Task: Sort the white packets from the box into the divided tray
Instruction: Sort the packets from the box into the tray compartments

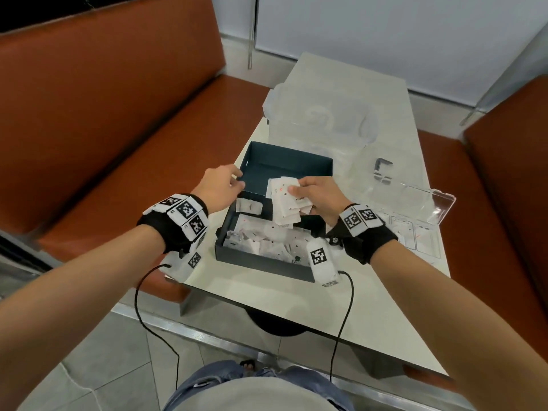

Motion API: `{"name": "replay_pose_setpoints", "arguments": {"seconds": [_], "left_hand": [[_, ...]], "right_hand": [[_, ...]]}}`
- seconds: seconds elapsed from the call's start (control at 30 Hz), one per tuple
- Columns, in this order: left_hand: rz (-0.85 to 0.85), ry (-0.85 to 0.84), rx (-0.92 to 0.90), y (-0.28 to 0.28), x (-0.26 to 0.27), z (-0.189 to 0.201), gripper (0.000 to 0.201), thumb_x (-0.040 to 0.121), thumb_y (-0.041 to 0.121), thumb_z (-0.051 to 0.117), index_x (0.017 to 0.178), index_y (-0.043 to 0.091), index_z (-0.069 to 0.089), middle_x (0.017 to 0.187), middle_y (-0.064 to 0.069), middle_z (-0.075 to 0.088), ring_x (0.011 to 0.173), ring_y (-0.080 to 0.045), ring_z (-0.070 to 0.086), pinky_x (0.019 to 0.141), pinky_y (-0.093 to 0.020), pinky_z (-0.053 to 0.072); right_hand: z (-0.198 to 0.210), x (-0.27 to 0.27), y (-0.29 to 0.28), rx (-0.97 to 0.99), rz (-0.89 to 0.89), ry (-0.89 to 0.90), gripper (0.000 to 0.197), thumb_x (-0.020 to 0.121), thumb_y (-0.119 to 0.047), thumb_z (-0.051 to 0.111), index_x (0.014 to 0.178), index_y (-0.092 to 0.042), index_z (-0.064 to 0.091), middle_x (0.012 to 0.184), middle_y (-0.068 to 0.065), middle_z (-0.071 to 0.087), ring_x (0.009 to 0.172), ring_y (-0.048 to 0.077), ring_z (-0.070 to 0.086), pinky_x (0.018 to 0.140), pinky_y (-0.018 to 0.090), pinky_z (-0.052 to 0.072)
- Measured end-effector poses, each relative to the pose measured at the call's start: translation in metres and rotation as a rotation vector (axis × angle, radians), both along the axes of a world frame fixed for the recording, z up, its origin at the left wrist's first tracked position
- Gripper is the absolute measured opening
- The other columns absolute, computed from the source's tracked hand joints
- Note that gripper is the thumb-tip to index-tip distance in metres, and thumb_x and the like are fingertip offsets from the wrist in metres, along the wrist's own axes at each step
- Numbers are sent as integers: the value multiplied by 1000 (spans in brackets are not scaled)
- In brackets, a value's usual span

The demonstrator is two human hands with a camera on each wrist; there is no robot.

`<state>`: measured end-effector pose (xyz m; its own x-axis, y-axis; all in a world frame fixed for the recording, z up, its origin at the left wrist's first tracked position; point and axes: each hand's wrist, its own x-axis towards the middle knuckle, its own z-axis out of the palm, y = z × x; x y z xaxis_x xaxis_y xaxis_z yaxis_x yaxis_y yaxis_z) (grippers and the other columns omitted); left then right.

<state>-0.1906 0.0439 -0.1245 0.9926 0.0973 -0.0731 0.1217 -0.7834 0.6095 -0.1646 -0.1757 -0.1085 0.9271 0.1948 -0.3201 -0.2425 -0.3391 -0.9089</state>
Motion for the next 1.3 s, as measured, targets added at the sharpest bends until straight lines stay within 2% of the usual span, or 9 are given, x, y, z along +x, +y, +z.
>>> {"name": "replay_pose_setpoints", "arguments": {"seconds": [0.07,0.13,0.27,0.43,0.53,0.77,0.93,1.03,1.3], "left_hand": [[0,-98,-92,-9,0,14,32,100,33,49,127,16,55,115,-6,65,85,-13,60,74,-25,51],[11,-125,-272,-21,0,25,33,99,41,47,121,18,56,110,-2,66,92,-13,65,77,-30,57],[30,98,-774,-50,-3,39,45,94,61,43,116,24,58,113,-4,67,91,-14,70,71,-32,60],[-204,490,-1336,-76,-3,32,74,83,78,39,125,22,63,123,-17,65,114,-35,63,86,-53,54],[-193,536,-1474,-93,-5,33,55,88,60,54,115,13,68,118,-22,65,110,-42,63,80,-56,55],[-28,553,-1567,-121,-4,34,29,98,33,54,110,9,65,96,-19,72,88,-36,72,66,-42,61],[98,411,-1528,-139,6,38,27,98,30,55,123,26,63,109,-12,66,77,-24,71,57,-32,59],[114,323,-1472,-153,8,39,24,99,28,54,118,23,67,113,-13,65,78,-23,68,57,-30,58],[137,270,-1454,-173,12,40,24,98,23,54,118,14,65,120,-21,62,82,-27,66,58,-30,59]], "right_hand": [[9,-3,-6,104,-15,42,6,89,-11,66,84,-7,65,97,9,72,83,16,71,64,28,58],[21,-3,-10,179,-18,55,8,89,-11,65,93,-4,64,99,11,72,87,20,70,77,35,58],[42,-5,-14,289,0,32,11,89,-9,64,98,-2,64,99,15,70,87,25,68,83,41,55],[52,-10,-11,256,-10,-24,9,90,-8,64,94,0,62,84,14,68,70,21,65,57,33,54],[48,-14,-11,203,-37,-27,13,91,-11,63,97,0,63,84,14,67,72,23,67,53,29,53],[41,-9,-30,47,-51,-97,14,89,-11,65,98,-1,68,86,10,69,75,16,68,61,29,57],[38,-6,-48,26,-64,-110,17,89,-15,66,75,-6,64,66,-1,64,47,-2,58,40,10,40],[35,-5,-57,61,-107,-101,15,89,-14,66,74,-10,64,60,-4,61,38,-5,53,36,8,35],[31,-1,-83,104,-166,-43,12,89,-23,66,95,-12,66,90,3,67,70,13,60,61,24,44]]}}
